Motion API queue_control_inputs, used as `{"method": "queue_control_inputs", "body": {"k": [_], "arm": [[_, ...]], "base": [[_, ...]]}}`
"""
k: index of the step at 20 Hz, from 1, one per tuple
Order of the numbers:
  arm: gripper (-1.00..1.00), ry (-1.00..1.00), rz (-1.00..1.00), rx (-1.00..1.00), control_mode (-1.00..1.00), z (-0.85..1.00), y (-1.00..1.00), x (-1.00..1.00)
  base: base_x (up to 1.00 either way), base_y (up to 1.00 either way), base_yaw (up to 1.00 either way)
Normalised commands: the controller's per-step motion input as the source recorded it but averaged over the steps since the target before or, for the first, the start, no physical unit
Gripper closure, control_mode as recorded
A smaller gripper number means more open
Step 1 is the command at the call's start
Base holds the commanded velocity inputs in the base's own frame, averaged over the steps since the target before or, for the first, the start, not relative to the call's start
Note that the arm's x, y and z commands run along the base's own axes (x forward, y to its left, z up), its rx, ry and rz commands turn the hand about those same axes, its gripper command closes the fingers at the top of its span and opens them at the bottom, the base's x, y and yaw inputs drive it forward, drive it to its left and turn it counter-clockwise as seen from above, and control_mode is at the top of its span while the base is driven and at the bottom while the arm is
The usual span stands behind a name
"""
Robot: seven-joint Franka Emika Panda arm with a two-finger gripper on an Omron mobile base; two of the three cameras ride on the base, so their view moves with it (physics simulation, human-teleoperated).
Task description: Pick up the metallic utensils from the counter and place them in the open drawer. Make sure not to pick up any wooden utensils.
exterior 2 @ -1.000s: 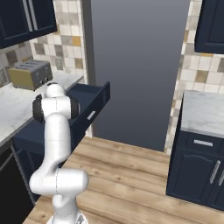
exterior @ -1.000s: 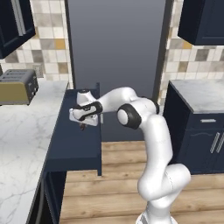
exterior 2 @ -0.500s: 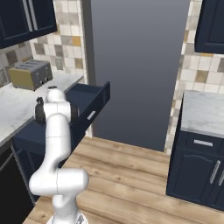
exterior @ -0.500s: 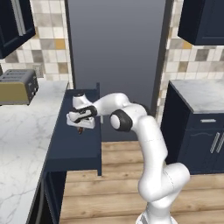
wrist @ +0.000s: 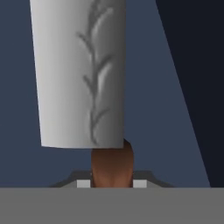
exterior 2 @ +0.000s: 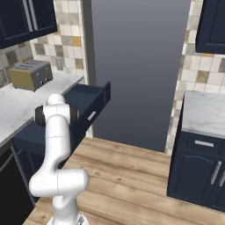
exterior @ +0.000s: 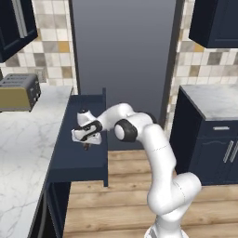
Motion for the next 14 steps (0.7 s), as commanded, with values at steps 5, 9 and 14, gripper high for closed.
{"method": "queue_control_inputs", "body": {"k": [5,9,14], "arm": [[1.0,-0.07,0.0,0.0,-1.0,-0.19,-0.03,-0.04],[1.0,-0.02,0.0,0.0,-1.0,0.0,0.0,0.0],[-1.0,-0.01,0.0,0.0,-1.0,0.0,0.0,0.0]], "base": [[0.0,0.0,0.0],[0.0,0.0,0.0],[0.0,0.0,0.0]]}}
